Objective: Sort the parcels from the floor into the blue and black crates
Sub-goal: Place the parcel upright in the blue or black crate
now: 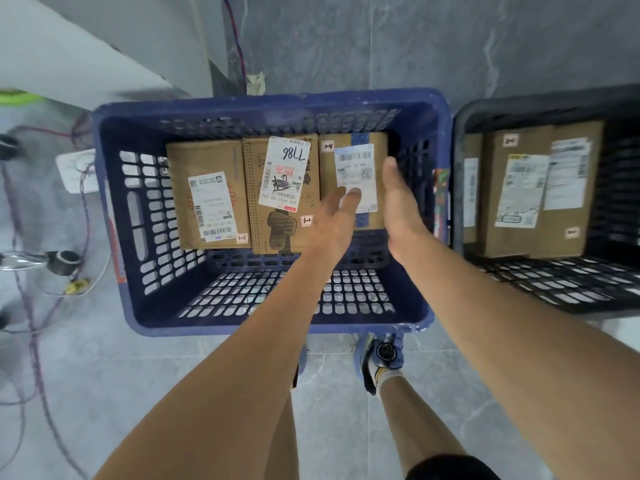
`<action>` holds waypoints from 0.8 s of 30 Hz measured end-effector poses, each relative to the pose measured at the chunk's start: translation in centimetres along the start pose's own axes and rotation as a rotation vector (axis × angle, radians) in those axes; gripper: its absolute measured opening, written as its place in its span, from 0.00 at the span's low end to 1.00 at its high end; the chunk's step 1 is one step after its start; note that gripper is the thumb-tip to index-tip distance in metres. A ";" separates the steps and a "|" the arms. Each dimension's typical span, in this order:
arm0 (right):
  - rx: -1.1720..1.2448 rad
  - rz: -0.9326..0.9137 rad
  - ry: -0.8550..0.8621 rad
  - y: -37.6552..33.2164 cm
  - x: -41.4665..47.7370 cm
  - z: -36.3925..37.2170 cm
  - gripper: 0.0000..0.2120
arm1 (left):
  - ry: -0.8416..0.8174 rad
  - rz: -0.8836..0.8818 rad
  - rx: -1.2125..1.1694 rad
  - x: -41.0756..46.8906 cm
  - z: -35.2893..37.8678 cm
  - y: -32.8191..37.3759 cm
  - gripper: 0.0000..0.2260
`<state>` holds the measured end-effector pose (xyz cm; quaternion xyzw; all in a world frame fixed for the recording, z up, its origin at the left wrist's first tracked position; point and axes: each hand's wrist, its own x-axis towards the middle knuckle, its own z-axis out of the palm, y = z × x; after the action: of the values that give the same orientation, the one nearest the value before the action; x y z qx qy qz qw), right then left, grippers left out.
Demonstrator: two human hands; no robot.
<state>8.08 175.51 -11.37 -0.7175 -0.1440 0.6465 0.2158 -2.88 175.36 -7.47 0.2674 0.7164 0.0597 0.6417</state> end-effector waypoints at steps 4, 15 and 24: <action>0.109 -0.091 -0.022 -3.5 -6.3 -0.4 0.35 | 0.009 0.069 -0.044 -5.8 -1.2 4.2 0.23; 0.369 -0.399 0.068 -19.8 -26.5 -9.5 0.34 | -0.069 0.271 -0.140 -25.9 -3.2 21.1 0.29; 0.500 -0.674 0.290 -26.7 -45.5 -14.9 0.37 | -0.287 0.494 -0.028 -42.0 -2.9 29.9 0.32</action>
<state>19.16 174.71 42.28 -0.6395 -0.1774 0.4478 0.5992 4.96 182.18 43.07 0.4308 0.5303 0.1854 0.7062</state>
